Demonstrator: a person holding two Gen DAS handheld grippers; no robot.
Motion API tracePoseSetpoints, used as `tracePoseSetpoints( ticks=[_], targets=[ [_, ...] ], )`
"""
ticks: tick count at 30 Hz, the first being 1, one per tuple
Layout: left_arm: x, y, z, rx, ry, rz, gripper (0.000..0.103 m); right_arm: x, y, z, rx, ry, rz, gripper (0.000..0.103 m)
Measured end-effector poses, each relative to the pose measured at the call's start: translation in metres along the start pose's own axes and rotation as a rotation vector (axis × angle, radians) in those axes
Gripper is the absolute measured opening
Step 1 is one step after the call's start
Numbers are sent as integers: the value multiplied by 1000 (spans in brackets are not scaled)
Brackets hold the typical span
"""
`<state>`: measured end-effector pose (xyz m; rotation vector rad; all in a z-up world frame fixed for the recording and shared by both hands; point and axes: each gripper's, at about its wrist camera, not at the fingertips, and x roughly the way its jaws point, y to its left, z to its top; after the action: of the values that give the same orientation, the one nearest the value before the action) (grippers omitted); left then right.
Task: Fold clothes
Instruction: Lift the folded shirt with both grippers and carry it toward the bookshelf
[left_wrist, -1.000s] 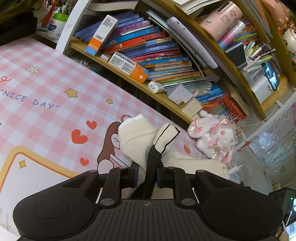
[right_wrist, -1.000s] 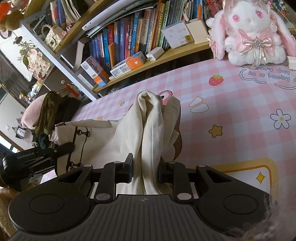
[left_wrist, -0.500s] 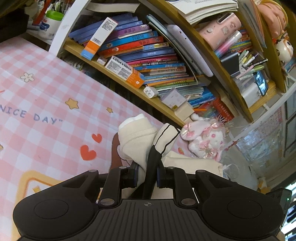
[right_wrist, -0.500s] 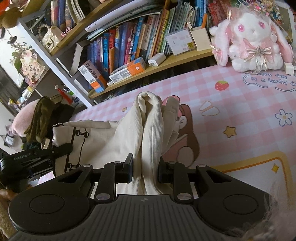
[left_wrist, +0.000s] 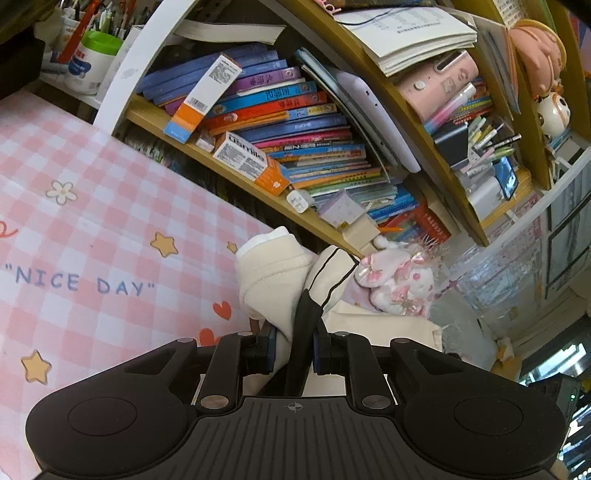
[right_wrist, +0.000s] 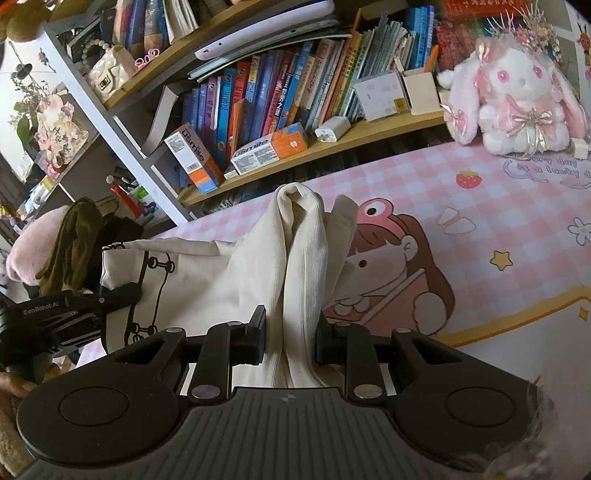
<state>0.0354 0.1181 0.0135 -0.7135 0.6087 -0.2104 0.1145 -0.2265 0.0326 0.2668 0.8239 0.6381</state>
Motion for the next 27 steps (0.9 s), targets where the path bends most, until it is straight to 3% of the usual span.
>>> tracePoseSetpoints(
  ticks=[13, 27],
  targets=[
    [28, 12, 44, -1, -10, 19, 16, 28, 13, 38, -60, 3, -17, 22],
    [93, 34, 106, -34, -41, 60, 16, 104, -5, 111, -103, 4, 19, 21]
  ],
)
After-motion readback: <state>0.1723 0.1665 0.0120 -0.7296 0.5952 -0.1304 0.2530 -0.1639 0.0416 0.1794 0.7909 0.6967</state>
